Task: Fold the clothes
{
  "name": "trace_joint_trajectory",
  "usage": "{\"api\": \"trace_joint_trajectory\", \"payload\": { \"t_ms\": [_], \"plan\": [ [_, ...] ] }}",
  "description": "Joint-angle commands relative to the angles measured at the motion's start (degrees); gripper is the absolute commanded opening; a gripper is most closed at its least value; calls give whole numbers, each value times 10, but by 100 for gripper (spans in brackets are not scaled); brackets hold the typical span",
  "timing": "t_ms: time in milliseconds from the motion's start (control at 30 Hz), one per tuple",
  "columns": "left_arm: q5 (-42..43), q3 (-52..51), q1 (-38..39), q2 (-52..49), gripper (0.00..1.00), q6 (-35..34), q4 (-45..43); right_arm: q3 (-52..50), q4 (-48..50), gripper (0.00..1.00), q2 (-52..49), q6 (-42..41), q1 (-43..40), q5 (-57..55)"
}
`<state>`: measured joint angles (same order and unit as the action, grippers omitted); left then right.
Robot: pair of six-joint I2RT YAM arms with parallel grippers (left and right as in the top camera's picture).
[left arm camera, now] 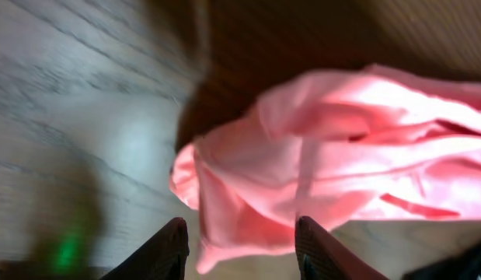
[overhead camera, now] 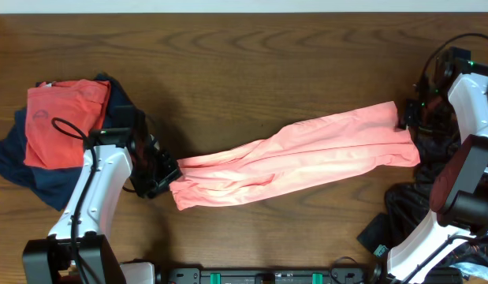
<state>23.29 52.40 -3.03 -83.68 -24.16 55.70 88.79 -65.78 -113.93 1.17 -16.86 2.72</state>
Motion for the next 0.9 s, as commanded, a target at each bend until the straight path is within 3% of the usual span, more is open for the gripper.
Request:
{"api": "trace_joint_trajectory", "payload": {
  "t_ms": [0, 333, 600, 767, 867],
  "plan": [
    [33, -3, -4, 5, 47, 16, 6, -1, -7, 66, 7, 61, -5, 57],
    [26, -24, -4, 4, 49, 33, -19, -71, 52, 84, 3, 84, -9, 42],
    [26, -74, -4, 2, 49, 33, -84, -163, 165, 86, 3, 87, -17, 35],
    [12, -110, -4, 2, 48, 26, -141, -178, 195, 82, 3, 87, -17, 31],
    [-18, -122, -4, 2, 49, 24, -165, -178, 200, 64, 3, 87, -16, 50]
  ]
}}
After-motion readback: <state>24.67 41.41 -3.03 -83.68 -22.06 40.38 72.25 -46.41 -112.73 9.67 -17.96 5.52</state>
